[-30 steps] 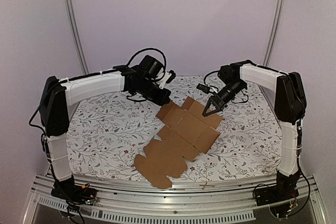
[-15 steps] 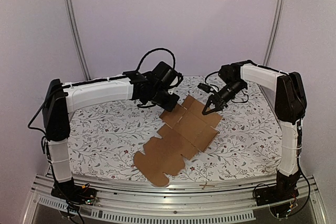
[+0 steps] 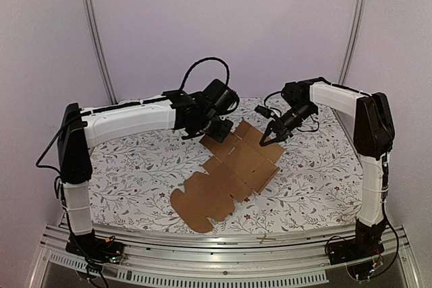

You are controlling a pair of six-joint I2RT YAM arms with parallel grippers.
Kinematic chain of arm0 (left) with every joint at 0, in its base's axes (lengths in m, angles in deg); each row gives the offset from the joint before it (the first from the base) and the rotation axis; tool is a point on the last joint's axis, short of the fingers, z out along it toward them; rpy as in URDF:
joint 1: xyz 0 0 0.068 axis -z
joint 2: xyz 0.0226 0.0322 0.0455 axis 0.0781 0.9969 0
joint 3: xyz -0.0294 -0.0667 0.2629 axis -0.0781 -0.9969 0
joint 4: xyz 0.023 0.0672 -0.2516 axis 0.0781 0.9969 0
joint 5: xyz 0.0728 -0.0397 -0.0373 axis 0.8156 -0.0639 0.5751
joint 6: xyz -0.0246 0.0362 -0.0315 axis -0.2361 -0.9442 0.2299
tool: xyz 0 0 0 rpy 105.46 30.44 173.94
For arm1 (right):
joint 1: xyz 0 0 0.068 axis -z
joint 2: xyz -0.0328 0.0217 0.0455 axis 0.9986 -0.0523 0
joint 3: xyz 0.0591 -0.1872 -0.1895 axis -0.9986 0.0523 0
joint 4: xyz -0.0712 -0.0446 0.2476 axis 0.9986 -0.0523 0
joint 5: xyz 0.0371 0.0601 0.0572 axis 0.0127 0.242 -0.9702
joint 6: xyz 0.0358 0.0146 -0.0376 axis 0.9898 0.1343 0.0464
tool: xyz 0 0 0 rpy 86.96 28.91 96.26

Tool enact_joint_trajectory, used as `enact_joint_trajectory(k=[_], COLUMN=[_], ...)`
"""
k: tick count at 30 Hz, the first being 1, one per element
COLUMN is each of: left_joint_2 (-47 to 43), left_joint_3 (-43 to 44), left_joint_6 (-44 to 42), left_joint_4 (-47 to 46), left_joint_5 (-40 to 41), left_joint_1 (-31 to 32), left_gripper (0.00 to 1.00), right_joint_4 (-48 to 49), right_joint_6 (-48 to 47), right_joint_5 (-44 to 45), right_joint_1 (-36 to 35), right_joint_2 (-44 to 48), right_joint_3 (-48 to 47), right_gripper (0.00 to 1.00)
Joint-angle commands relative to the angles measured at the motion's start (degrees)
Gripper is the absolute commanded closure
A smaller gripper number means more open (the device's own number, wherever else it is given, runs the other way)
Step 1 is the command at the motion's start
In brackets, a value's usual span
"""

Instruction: Fold the paper box

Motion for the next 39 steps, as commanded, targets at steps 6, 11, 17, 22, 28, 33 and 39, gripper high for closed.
enact_joint_trajectory(k=[6,11,17,22,28,33,39], left_joint_2=[-11.1,-4.7,5.1,6.2,6.1,3.6,2.9], left_joint_3=[3.9,10.5,22.1,21.5,18.6,14.5,12.0], left_joint_6=[0.5,-5.4,-13.2,-20.1,-23.8,-24.7,-25.3], left_joint_4=[3.8,7.8,12.9,15.4,17.0,16.3,16.1], left_joint_5=[-25.3,-40.0,-55.0,-63.7,-70.1,-73.6,-74.3], left_joint_1=[-12.0,-23.1,-23.4,-20.8,-16.7,-16.3,-15.8], left_gripper=[0.34,0.36,0.37,0.34,0.34,0.33,0.33], right_joint_4=[0.2,-5.6,-12.3,-15.4,-15.1,-15.3,-15.2], right_joint_6=[-9.8,-18.9,-26.0,-26.9,-24.6,-23.2,-22.9], right_joint_5=[0.8,-2.4,-0.8,0.2,-0.9,-0.4,-0.8], right_joint_1=[0.4,-0.6,-4.4,-6.2,-7.0,-7.0,-7.1], right_joint_2=[4.0,7.0,7.0,3.9,1.6,0.6,0.7], right_joint_3=[3.3,1.0,-4.2,-9.0,-12.5,-12.8,-12.2], right_gripper=[1.0,1.0,1.0,1.0,1.0,1.0,1.0])
